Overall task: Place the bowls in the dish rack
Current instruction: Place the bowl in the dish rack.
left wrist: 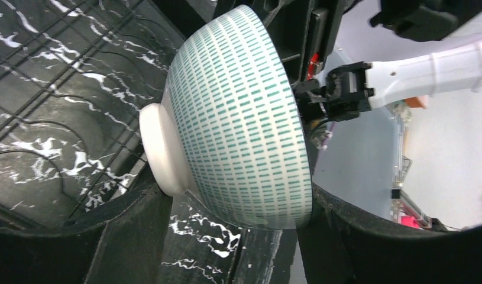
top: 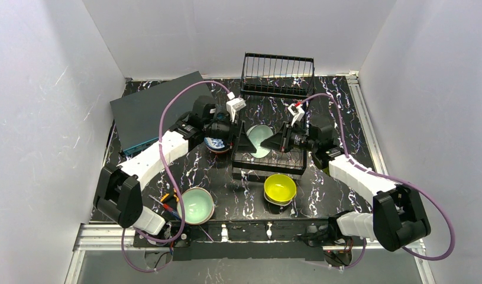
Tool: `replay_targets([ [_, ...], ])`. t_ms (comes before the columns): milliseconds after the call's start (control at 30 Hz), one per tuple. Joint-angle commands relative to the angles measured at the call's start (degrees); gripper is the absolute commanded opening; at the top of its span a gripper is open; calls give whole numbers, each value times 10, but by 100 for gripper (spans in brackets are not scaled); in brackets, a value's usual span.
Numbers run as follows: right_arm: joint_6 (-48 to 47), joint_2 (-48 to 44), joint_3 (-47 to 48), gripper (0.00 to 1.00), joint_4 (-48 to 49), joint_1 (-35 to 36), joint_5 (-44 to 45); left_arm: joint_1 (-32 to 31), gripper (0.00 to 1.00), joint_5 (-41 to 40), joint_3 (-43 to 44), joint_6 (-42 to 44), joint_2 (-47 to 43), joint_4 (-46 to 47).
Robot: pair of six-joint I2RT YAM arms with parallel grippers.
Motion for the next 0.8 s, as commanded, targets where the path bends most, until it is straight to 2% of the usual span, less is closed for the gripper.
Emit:
replay_targets([
  [0, -48, -18, 54, 1, -86, 7, 60, -1, 21, -29, 41, 13, -5, -24],
  [67, -79, -19, 81, 1, -161, 19, 114, -1, 48, -84, 50, 14, -4, -54],
  [133, -104, -17, 115, 1, -232, 39, 179, -1, 66, -133, 56, 17, -2, -76],
  [267, -124, -3, 159, 1, -338, 77, 301, -2, 78, -197, 58, 13, -5, -96],
  [433, -119, 0, 168, 1, -355, 106, 344, -5, 80, -235, 61, 23, -10, -114],
  [633, -109, 10, 173, 1, -347, 116, 331, -17, 64, -234, 72, 39, 4, -130],
  [767, -95, 14, 173, 1, -334, 118, 314, -37, 63, -251, 86, 60, 16, -153],
])
